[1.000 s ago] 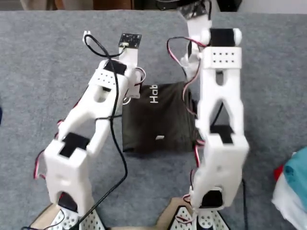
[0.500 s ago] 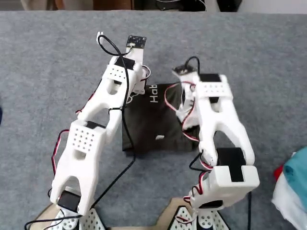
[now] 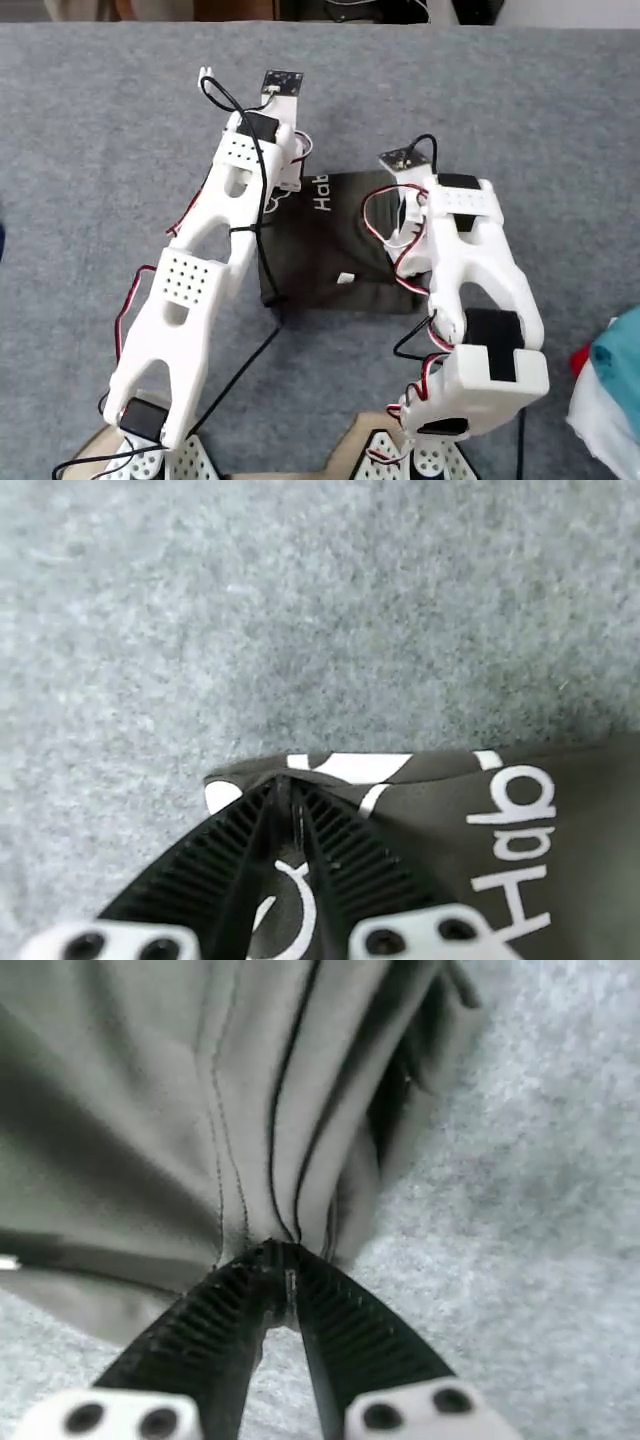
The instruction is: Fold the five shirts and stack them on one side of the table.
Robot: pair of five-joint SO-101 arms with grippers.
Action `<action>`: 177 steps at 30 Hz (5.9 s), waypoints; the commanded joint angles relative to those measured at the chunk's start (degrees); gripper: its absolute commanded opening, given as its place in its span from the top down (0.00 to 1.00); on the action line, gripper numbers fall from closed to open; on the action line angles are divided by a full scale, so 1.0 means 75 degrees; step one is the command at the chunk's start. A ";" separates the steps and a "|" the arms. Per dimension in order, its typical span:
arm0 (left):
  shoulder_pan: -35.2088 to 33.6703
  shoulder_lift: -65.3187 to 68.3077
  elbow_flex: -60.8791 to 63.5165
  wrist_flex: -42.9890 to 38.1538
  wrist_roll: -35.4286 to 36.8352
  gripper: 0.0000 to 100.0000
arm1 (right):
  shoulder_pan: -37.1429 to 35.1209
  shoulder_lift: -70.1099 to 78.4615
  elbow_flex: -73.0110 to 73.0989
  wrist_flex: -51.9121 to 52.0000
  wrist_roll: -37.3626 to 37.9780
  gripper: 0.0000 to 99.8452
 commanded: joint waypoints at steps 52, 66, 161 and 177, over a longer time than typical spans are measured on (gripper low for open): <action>-0.0727 -0.7836 0.6423 0.2145 -0.1102 0.98 | 0.0088 -0.2538 0.1506 0.0996 -0.3516 0.84; -0.0738 -0.7836 0.6447 0.2028 -0.1911 0.98 | 0.0076 -0.2479 -0.1272 0.2684 -0.3552 0.84; -0.1278 -0.7906 0.7115 0.1524 -0.2262 0.98 | 0.1553 0.2327 -0.7555 0.4419 -0.4372 0.71; -0.2661 -0.7906 0.7115 0.1559 -0.2590 0.98 | 0.1014 0.3429 -0.5785 0.1829 -0.6670 0.73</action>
